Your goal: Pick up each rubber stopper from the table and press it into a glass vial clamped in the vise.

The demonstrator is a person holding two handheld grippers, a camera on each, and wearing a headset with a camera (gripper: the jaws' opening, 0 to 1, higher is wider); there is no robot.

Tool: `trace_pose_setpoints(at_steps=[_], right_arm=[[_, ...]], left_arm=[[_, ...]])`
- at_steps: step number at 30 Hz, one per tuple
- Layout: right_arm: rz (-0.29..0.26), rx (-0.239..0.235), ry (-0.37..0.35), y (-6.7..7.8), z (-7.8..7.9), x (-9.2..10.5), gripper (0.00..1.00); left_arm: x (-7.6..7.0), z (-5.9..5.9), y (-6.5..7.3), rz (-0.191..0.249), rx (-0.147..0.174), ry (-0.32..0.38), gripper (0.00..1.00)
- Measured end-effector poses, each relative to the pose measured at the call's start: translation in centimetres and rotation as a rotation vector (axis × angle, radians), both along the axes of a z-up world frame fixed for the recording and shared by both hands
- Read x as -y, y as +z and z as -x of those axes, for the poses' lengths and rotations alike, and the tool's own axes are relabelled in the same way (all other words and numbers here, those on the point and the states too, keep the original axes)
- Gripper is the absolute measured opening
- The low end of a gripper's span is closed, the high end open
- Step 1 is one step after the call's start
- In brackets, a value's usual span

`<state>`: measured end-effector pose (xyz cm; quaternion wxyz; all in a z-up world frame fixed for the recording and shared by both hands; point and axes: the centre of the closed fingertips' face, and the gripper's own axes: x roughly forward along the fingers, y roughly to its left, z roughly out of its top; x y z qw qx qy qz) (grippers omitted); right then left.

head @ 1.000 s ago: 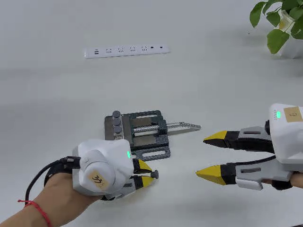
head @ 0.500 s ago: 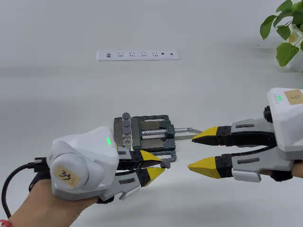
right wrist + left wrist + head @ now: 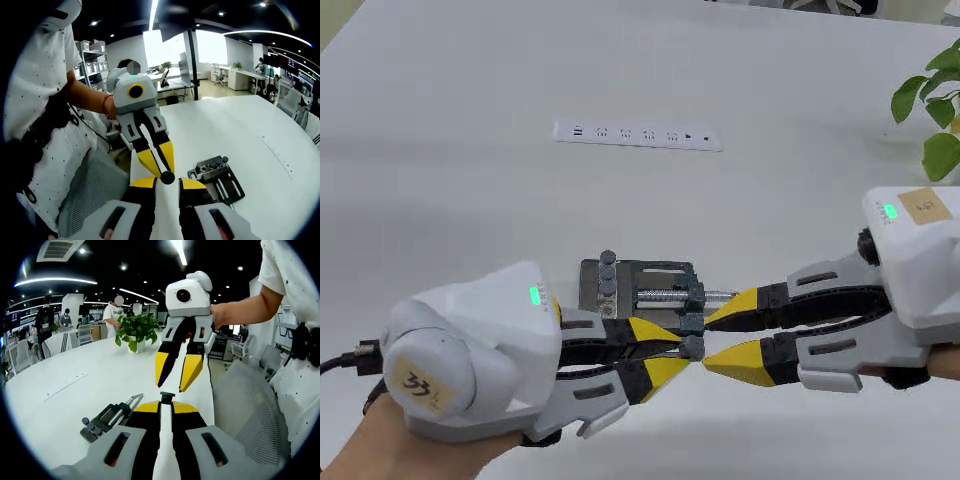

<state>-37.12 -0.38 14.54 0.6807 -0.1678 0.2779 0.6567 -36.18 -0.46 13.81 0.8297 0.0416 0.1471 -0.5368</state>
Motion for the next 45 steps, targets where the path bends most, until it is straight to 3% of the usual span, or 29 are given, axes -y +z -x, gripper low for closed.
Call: trace_pose_setpoints(at_steps=[13,45], right_arm=[[0.021,0.005,0.063,0.0,0.6,-0.9,0.09],[0.024,0.016,0.075,0.2,0.5,-1.3,0.06]], left_arm=[[-0.7,0.4,0.7,0.024,0.007,0.015,0.04],[-1.0,0.4,0.9,0.041,-0.019,0.019,0.04]])
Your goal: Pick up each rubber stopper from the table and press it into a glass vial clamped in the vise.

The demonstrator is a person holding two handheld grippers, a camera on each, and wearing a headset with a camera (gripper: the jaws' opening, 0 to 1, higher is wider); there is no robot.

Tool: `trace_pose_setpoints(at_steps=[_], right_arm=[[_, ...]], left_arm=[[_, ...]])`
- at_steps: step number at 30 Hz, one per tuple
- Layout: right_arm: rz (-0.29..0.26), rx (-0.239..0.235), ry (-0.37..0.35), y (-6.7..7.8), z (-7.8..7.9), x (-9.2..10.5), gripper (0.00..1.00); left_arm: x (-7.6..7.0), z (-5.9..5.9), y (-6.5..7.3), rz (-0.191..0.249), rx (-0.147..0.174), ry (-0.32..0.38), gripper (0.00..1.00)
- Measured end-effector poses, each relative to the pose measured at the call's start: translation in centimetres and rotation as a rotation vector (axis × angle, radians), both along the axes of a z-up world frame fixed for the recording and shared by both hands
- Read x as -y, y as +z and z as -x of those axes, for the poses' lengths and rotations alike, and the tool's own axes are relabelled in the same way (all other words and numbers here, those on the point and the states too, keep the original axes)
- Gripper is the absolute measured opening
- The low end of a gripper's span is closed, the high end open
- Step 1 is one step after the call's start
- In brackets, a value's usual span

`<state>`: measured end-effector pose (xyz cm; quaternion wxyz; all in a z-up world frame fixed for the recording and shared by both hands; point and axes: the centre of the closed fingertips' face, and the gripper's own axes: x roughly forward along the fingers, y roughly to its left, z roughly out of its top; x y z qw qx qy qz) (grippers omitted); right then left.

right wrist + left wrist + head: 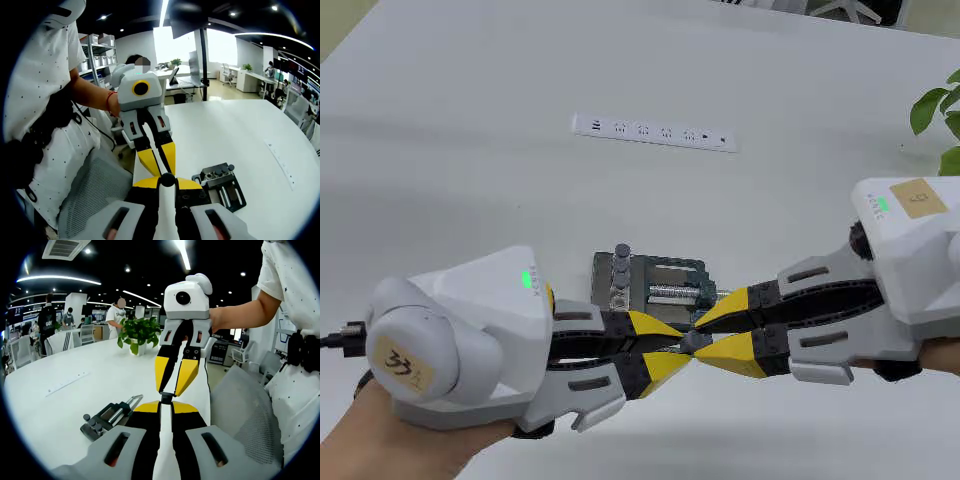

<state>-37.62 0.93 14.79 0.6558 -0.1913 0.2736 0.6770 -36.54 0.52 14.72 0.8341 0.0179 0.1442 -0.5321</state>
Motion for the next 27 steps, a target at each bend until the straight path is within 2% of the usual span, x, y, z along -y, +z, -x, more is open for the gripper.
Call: trace_pose_setpoints(at_steps=[9,18,22,27], right_arm=[[0.015,-0.002,0.010,-0.3,0.0,-0.3,0.05],[0.036,0.000,0.028,-0.5,-0.3,-1.6,0.05],[0.044,0.006,0.029,-0.3,-0.9,-2.0,0.05],[0.079,0.033,0.006,-0.3,-2.8,-2.5,0.05]], left_arm=[[-0.3,0.0,-0.2,0.007,-0.005,0.008,0.04],[-1.6,-0.2,-0.5,0.026,-0.002,0.045,0.04],[-2.6,-0.4,-0.8,0.024,0.001,0.071,0.06],[-4.9,-1.0,-1.4,0.028,-0.012,0.136,0.13]])
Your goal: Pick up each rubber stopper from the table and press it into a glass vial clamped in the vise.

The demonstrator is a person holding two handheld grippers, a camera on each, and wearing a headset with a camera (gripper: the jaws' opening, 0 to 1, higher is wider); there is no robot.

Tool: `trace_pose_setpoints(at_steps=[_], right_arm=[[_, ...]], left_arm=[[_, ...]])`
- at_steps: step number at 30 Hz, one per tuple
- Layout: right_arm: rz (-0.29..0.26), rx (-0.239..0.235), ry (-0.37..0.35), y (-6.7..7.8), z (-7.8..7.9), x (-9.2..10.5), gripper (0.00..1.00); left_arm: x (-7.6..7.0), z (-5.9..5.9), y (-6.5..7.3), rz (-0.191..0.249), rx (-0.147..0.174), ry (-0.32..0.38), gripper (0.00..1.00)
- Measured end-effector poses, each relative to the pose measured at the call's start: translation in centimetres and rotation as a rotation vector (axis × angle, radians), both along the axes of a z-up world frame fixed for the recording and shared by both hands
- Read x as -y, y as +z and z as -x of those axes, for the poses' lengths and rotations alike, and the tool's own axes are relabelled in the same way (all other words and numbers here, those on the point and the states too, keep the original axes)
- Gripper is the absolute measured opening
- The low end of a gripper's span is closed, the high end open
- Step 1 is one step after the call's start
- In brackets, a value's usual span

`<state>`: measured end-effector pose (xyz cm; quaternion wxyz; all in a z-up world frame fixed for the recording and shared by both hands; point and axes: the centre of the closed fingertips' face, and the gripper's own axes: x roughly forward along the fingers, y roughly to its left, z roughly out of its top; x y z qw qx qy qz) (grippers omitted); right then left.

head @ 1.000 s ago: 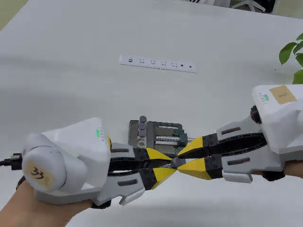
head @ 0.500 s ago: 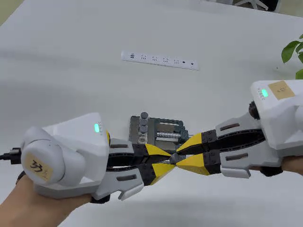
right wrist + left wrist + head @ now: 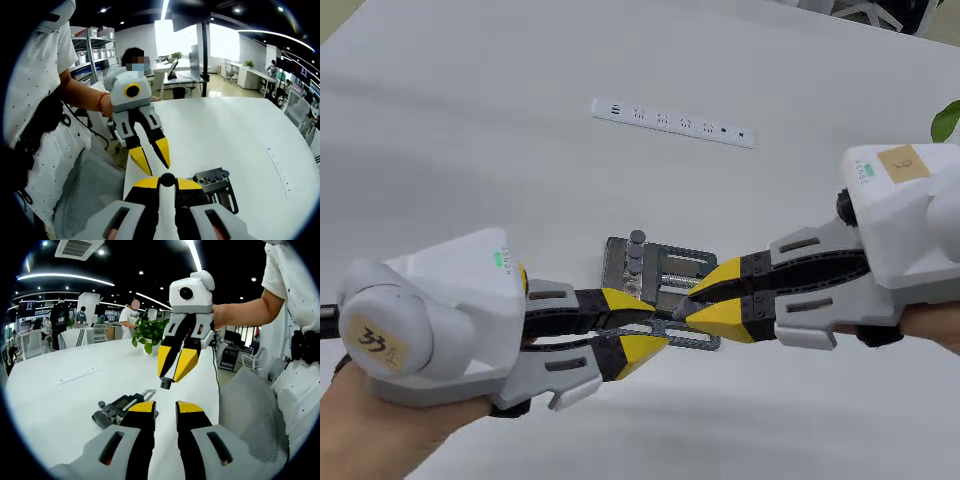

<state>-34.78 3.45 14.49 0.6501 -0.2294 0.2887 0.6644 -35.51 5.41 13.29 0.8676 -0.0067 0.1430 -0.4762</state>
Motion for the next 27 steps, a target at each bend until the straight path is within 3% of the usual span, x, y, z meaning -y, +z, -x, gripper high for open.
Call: trace_pose_setpoints(at_steps=[7,10,15,20,27], right_arm=[[0.081,0.032,-0.012,-1.1,-2.2,-1.1,0.05],[0.129,0.042,-0.006,-2.1,-3.2,-1.8,0.05],[0.203,0.048,0.003,-3.8,-4.3,-2.9,0.05],[0.296,0.072,0.029,-6.3,-5.6,-3.2,0.05],[0.382,0.084,0.082,-8.3,-6.3,-3.6,0.05]], left_arm=[[-3.6,-0.9,-1.0,-0.007,0.006,0.091,0.26],[-5.3,-1.2,-1.5,0.001,0.003,0.126,0.33],[-7.2,-1.3,-2.4,-0.008,0.001,0.155,0.38],[-8.1,-1.1,-3.3,-0.003,-0.013,0.162,0.48],[-8.5,-0.6,-4.7,-0.018,-0.016,0.155,0.62]])
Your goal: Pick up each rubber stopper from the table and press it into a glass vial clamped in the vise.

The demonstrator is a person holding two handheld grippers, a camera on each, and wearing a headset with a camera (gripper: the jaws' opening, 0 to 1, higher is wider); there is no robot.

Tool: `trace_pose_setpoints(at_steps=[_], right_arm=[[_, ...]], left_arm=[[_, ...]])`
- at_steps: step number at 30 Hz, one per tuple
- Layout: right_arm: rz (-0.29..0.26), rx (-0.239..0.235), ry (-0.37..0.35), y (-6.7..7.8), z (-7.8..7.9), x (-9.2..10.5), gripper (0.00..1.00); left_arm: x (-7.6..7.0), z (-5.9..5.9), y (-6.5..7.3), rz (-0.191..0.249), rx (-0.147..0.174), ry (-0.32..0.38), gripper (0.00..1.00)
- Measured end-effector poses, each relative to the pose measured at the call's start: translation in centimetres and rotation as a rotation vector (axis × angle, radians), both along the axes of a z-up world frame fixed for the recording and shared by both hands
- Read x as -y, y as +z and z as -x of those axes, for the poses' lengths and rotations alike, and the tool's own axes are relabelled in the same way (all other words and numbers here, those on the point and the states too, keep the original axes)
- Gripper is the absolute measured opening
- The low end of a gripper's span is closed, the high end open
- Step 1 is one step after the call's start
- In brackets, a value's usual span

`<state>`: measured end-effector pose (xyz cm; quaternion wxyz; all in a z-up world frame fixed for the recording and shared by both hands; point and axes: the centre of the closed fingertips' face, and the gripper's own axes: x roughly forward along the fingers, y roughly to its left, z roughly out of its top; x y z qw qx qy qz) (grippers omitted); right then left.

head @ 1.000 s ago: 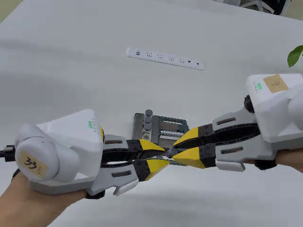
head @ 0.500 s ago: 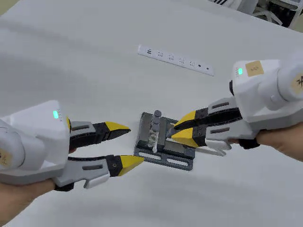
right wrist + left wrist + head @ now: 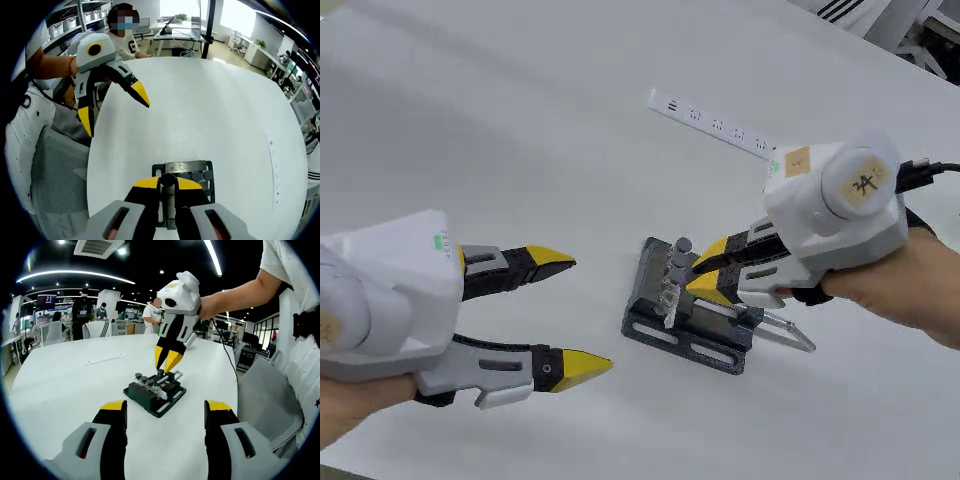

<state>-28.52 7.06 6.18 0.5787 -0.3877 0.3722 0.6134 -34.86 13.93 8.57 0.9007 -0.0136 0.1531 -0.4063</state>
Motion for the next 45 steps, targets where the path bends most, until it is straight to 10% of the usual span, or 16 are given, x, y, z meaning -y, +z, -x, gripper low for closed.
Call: trace_pose_setpoints(at_steps=[11,45], right_arm=[[0.078,-0.007,0.027,-2.6,-0.5,0.2,0.05],[0.099,-0.042,0.018,-3.4,-0.5,0.4,0.05]], left_arm=[[-0.3,0.2,-1.1,0.001,-0.011,-0.004,0.71],[-0.1,0.1,-1.5,0.023,-0.025,-0.009,0.69]])
